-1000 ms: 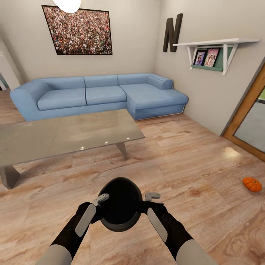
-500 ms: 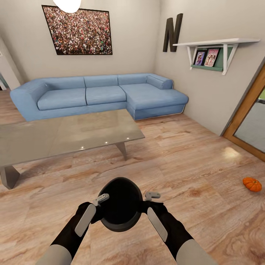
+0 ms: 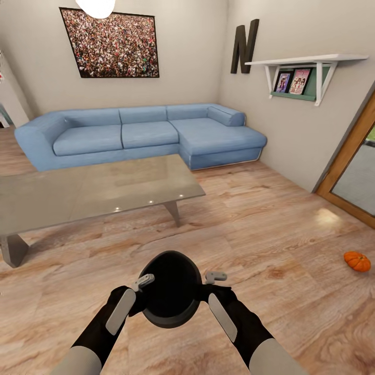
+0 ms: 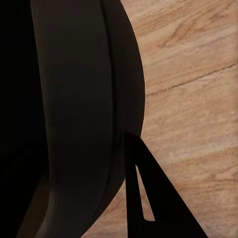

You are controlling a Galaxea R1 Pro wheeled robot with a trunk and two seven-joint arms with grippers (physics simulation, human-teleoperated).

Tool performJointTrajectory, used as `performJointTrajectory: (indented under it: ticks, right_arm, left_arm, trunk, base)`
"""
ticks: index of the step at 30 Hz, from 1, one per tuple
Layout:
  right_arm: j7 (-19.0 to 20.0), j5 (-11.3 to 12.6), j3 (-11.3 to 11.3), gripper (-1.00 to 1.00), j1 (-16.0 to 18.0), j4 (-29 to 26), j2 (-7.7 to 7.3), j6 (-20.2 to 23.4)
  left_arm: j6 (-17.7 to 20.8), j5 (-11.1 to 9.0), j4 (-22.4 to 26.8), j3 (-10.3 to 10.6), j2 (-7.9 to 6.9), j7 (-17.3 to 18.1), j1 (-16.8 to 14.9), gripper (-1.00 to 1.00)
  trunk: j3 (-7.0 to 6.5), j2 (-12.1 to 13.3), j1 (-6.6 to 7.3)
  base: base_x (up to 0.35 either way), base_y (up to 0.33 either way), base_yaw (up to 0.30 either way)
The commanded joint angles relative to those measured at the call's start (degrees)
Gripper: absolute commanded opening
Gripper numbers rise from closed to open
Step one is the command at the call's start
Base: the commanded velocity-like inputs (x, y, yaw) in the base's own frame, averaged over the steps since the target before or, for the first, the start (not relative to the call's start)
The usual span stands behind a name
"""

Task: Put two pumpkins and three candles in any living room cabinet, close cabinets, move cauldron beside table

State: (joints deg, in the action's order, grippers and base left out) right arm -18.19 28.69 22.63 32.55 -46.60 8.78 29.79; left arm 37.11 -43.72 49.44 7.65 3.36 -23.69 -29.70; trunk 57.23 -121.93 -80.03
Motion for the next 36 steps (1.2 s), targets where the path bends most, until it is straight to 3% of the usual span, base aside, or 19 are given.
performJointTrajectory:
  ticks: [1,16,22,36]
  right_arm:
    - [0.98,2.34,0.57,-1.0,0.09,-1.12,-0.08,-0.27]
    - [0.96,2.34,0.57,-1.0,0.11,-1.13,-0.05,-0.26]
    - [0.96,2.34,0.57,-1.0,0.1,-1.13,-0.06,-0.26]
    - [0.96,2.34,0.57,-1.0,0.11,-1.13,-0.08,-0.26]
  left_arm:
    - [1.92,0.96,0.04,0.61,-1.25,-0.83,-0.01,-1.0]
    - [1.92,0.84,0.04,0.61,-1.33,-0.58,-0.01,-1.0]
    - [1.92,0.83,0.04,0.61,-1.42,-0.49,-0.01,-1.0]
    - [1.92,0.81,0.04,0.61,-1.52,-0.48,-0.01,-1.0]
  trunk:
    - [0.04,-0.03,0.01]
    - [0.04,-0.03,0.01]
    - [0.04,-0.03,0.01]
    - [0.01,-0.03,0.01]
  base:
    - [0.0,0.0,0.131]
    - [0.025,0.011,0.254]
    - [0.244,0.087,0.225]
    - [0.278,0.065,0.043]
